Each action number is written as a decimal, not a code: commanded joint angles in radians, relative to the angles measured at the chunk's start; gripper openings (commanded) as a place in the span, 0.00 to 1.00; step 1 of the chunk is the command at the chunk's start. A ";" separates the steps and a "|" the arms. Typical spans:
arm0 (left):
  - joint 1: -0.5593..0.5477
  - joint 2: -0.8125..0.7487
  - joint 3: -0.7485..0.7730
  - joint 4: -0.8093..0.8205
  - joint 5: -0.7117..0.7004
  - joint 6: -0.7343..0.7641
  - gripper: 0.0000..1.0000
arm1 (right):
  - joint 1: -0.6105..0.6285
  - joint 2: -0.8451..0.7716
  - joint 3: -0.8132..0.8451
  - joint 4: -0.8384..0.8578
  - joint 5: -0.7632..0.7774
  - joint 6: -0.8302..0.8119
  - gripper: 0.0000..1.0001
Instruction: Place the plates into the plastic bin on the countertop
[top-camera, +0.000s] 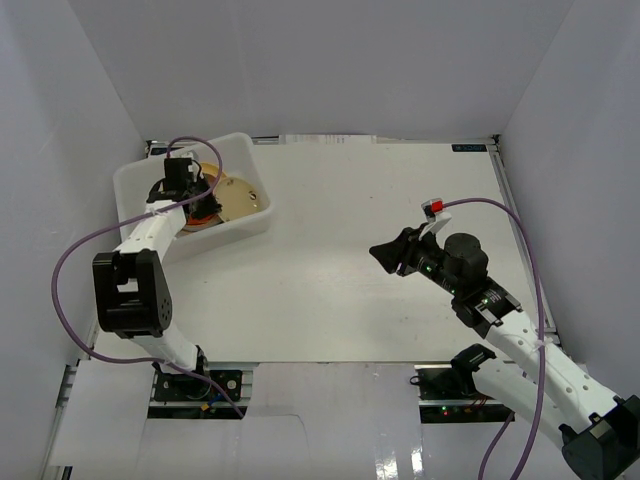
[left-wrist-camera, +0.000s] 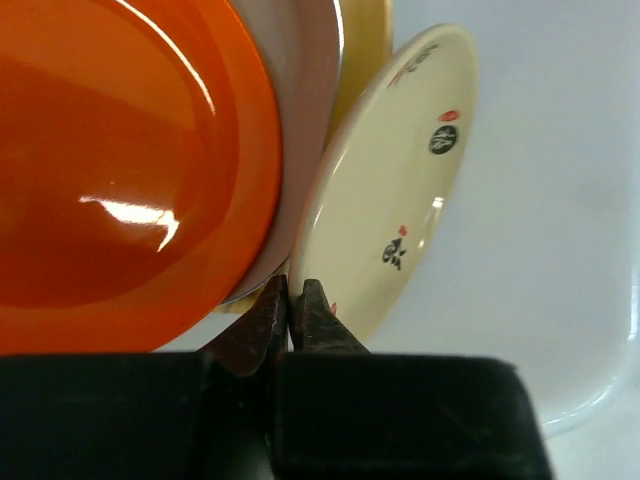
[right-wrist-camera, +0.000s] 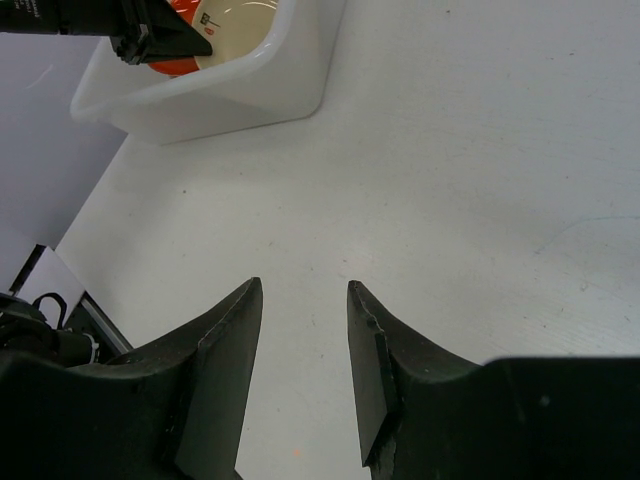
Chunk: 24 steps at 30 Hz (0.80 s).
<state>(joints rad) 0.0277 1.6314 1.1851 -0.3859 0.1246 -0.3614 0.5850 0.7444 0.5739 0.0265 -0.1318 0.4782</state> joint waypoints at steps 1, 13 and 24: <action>-0.017 -0.031 0.053 0.004 -0.026 0.003 0.02 | 0.007 -0.019 0.023 0.047 -0.011 -0.015 0.46; -0.060 -0.260 0.054 0.097 -0.159 -0.088 0.00 | 0.012 -0.013 0.027 0.041 -0.008 -0.021 0.46; 0.146 -0.246 -0.071 0.108 -0.091 -0.221 0.00 | 0.015 -0.019 0.020 0.036 -0.008 -0.027 0.46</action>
<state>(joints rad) 0.1577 1.3819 1.1408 -0.2924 0.0071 -0.5312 0.5922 0.7376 0.5739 0.0261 -0.1345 0.4664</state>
